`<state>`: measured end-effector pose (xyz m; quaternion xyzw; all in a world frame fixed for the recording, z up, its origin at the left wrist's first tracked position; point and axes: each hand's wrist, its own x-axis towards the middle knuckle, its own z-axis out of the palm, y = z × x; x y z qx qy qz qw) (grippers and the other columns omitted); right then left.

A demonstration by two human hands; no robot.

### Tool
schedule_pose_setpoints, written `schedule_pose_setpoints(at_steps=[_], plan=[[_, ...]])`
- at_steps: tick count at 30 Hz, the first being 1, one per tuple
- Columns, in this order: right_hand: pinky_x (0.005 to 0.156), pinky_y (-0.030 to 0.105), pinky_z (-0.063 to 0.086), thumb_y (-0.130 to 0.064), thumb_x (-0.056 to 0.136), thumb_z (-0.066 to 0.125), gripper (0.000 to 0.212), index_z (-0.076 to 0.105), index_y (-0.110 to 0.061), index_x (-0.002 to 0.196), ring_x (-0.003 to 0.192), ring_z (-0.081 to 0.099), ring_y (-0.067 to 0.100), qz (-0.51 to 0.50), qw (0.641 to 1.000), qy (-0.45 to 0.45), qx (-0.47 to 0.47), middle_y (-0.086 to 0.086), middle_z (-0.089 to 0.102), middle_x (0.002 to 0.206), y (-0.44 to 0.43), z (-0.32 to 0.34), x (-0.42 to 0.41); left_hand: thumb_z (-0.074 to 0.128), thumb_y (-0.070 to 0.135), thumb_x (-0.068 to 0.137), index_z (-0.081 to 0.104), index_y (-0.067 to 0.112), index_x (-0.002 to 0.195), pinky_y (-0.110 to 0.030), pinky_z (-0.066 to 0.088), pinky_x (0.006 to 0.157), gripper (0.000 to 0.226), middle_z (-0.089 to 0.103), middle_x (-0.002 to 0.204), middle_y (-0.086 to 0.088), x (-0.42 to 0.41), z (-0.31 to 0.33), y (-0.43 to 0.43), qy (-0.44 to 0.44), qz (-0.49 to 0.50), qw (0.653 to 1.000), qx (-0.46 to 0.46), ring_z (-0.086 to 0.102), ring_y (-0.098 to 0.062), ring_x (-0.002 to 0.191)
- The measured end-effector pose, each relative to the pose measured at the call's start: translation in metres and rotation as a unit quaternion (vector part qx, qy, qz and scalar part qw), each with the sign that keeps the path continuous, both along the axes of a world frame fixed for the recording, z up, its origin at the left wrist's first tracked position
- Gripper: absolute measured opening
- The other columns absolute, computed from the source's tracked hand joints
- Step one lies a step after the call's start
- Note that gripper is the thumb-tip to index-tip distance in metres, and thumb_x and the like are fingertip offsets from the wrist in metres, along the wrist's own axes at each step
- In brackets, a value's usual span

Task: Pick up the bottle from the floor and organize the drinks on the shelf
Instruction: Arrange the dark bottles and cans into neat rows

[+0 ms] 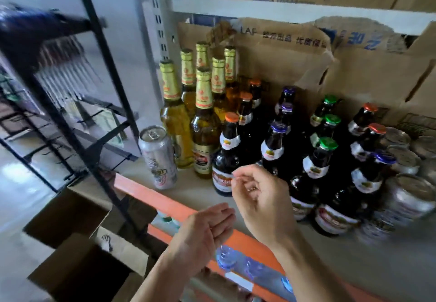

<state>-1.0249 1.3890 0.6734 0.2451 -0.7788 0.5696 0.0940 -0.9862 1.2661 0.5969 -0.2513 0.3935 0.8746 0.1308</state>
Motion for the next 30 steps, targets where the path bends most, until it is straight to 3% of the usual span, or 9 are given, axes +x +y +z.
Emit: schedule_pose_setpoints(at_steps=[2,6,12,14,16,19,23,26,30], plan=[[0.059,0.018,0.05,-0.018,0.085,0.059,0.012,0.066,-0.011,0.091,0.067,0.062,0.007,0.031,0.999,-0.021,0.029,-0.01,0.064,0.073,-0.029,-0.001,-0.004,0.042,0.006,0.092,0.054,0.001,0.127,-0.029,0.05,0.082,0.038,0.066,0.121,-0.011,0.008,0.0,-0.027,0.007,0.041,0.999,0.006,0.061,-0.021,0.114],[0.076,0.029,0.056,-0.017,0.086,0.065,0.022,0.065,-0.01,0.107,0.082,0.064,0.008,0.053,0.994,-0.054,0.082,0.0,0.066,0.093,-0.081,-0.003,-0.017,0.041,0.005,0.093,0.056,0.0,0.12,-0.032,0.048,0.084,0.031,0.066,0.118,-0.013,0.022,0.0,-0.079,0.011,0.113,0.994,0.002,0.061,-0.021,0.108],[0.09,0.041,0.051,-0.023,0.083,0.069,0.042,0.059,-0.013,0.122,0.104,0.062,0.02,0.014,0.995,-0.028,0.094,0.003,0.067,0.115,-0.133,-0.002,-0.037,0.038,0.001,0.094,0.052,0.001,0.122,-0.036,0.043,0.092,0.031,0.064,0.115,-0.015,0.03,-0.009,-0.135,-0.007,0.196,0.98,-0.026,0.059,-0.025,0.108],[0.097,0.031,0.046,-0.029,0.081,0.071,0.05,0.056,-0.014,0.127,0.109,0.06,0.02,0.002,0.994,-0.005,0.105,0.004,0.065,0.119,-0.148,0.001,-0.044,0.04,0.001,0.093,0.053,0.0,0.122,-0.035,0.046,0.086,0.032,0.063,0.117,-0.017,0.033,-0.011,-0.144,-0.018,0.206,0.978,-0.019,0.06,-0.025,0.107],[0.092,0.014,0.037,-0.033,0.079,0.074,0.06,0.053,-0.013,0.131,0.114,0.057,0.016,0.012,0.994,0.009,0.109,0.002,0.063,0.124,-0.163,0.001,-0.049,0.04,0.001,0.093,0.053,0.0,0.122,-0.033,0.048,0.078,0.031,0.063,0.119,-0.018,0.036,-0.014,-0.15,-0.025,0.206,0.978,-0.01,0.061,-0.024,0.105],[0.091,0.012,0.03,-0.041,0.078,0.074,0.073,0.046,-0.011,0.138,0.122,0.051,0.019,0.012,0.988,0.028,0.151,0.005,0.057,0.133,-0.182,-0.004,-0.05,0.041,0.001,0.093,0.054,0.001,0.122,-0.032,0.049,0.077,0.031,0.063,0.119,-0.017,0.039,-0.015,-0.155,-0.031,0.2,0.979,-0.003,0.061,-0.022,0.105],[0.076,0.006,0.031,-0.039,0.074,0.078,0.061,0.054,-0.013,0.124,0.102,0.055,0.017,-0.022,0.991,0.05,0.125,0.005,0.06,0.115,-0.184,-0.009,-0.048,0.042,0.001,0.092,0.054,0.0,0.122,-0.036,0.046,0.089,0.032,0.064,0.117,-0.016,0.04,-0.016,-0.158,-0.031,0.191,0.981,-0.001,0.061,-0.023,0.105],[0.075,0.003,0.037,-0.036,0.07,0.08,0.056,0.058,-0.016,0.117,0.095,0.058,0.012,-0.016,0.996,0.018,0.088,-0.001,0.061,0.108,-0.17,-0.01,-0.043,0.043,0.006,0.094,0.056,-0.001,0.119,-0.036,0.045,0.091,0.029,0.065,0.117,-0.017,0.038,-0.016,-0.156,-0.035,0.186,0.982,-0.003,0.062,-0.023,0.104],[0.076,0.013,0.048,-0.042,0.067,0.075,0.044,0.06,-0.029,0.107,0.09,0.063,0.001,-0.001,0.999,-0.038,0.001,-0.01,0.068,0.099,-0.141,0.005,-0.035,0.044,0.016,0.095,0.06,-0.001,0.11,-0.037,0.048,0.089,0.027,0.068,0.108,-0.018,0.031,-0.004,-0.143,-0.018,0.175,0.984,-0.002,0.064,-0.027,0.103]])
